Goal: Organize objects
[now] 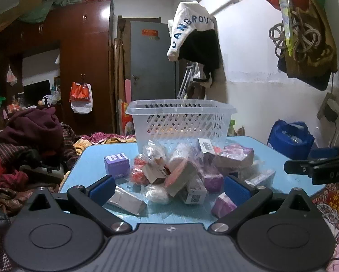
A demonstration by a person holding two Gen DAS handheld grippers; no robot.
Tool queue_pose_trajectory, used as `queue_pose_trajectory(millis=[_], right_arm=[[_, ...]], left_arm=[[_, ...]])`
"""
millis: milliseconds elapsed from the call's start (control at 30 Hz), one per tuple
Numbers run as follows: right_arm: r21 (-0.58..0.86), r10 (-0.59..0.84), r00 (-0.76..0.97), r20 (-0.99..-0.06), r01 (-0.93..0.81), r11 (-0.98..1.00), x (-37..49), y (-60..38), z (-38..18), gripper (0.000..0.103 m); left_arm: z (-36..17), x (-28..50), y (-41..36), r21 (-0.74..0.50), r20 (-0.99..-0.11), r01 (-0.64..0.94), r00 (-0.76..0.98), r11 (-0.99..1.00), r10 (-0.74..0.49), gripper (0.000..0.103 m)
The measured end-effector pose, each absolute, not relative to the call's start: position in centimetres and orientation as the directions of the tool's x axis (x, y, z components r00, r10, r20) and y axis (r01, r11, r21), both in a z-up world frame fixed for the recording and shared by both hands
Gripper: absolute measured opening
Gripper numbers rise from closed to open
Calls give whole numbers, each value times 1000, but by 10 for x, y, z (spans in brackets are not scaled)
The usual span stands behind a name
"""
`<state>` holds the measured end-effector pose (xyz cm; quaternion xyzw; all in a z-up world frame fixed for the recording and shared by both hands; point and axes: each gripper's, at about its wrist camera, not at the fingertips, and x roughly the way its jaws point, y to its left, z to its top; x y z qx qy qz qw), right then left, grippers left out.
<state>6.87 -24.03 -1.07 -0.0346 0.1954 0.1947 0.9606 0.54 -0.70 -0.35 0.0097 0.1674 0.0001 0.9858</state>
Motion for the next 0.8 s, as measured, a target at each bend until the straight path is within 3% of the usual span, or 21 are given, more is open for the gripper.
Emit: queue_pose_trajectory(millis=[800], right_arm=[[5,374,843,-388,-404,915,66,-240,-9,103]], left_arm=[[-9,10,-8,28,-388,-11,922,1000,21,103]])
